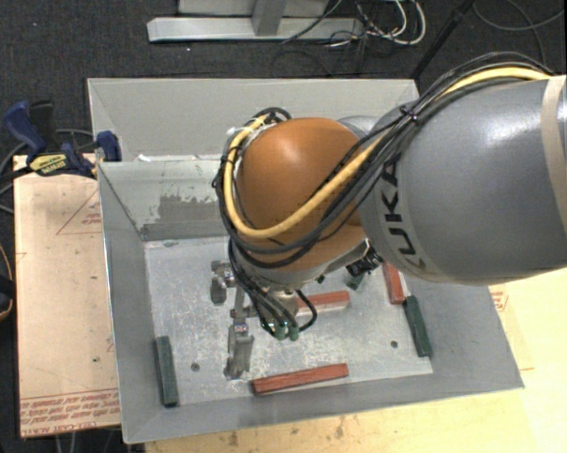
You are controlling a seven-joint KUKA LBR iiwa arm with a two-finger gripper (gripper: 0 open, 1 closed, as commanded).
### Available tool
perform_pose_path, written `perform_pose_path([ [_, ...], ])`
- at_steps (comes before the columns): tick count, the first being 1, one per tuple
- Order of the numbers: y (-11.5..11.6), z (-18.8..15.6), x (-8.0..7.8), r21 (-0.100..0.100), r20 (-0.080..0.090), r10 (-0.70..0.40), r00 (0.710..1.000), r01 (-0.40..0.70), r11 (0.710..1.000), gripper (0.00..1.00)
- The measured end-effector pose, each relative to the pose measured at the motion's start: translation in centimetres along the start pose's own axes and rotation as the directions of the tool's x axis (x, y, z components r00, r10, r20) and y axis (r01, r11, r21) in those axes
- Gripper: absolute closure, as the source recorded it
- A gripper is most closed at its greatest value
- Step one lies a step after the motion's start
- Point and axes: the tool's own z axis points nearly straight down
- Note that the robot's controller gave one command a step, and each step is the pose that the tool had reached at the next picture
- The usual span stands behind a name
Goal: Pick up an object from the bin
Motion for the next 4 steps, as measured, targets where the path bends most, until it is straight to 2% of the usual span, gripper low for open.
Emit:
perform_pose_path([
  [1,-6.7,9.3,-4.3,0.003,0.002,0.038,0.999,-0.038,0.999,0.0],
  [2,-12.7,16.0,-11.2,0.001,0.009,0.043,0.999,-0.043,0.999,0.0],
  [3,-14.5,17.1,-10.8,-0.003,0.008,0.097,0.995,-0.097,0.995,0.0],
  [4,-14.4,16.9,-10.9,-0.004,0.01,0.097,0.995,-0.097,0.995,1.0],
])
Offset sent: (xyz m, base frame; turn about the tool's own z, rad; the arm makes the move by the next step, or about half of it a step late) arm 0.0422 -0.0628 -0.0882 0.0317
